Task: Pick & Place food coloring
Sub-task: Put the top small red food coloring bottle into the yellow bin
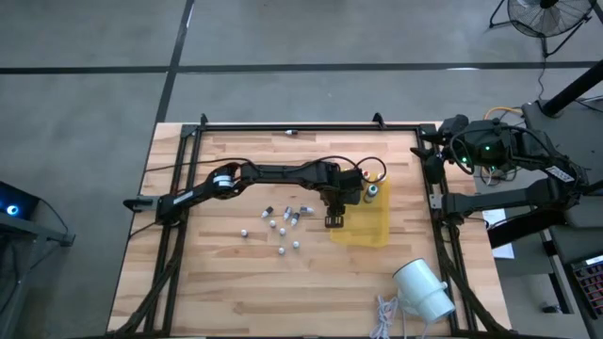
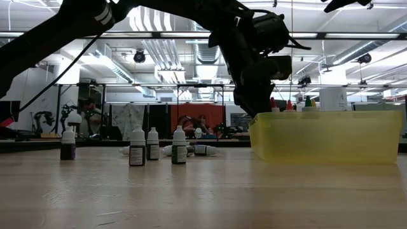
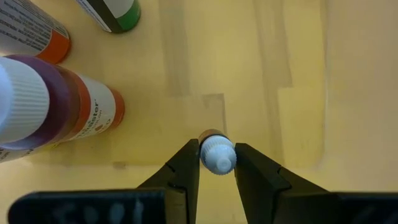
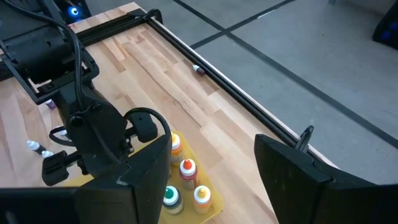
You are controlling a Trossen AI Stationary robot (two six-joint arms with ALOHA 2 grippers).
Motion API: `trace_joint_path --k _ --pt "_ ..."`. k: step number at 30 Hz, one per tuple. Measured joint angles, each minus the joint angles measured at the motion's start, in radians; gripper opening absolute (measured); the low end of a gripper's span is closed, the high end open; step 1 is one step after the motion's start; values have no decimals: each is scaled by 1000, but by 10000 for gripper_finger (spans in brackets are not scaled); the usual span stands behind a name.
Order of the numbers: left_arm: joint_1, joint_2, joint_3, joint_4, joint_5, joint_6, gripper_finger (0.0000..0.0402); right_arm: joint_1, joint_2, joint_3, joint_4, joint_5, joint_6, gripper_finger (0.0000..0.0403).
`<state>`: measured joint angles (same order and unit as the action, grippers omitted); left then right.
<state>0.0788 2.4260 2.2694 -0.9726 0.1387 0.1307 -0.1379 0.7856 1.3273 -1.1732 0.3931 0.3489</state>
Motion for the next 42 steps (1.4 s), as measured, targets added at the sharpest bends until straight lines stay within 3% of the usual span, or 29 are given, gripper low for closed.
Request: trace_joint_path --k 42 --pt "9 0 0 -16 2 -3 72 0 0 0 0 0 0 221"
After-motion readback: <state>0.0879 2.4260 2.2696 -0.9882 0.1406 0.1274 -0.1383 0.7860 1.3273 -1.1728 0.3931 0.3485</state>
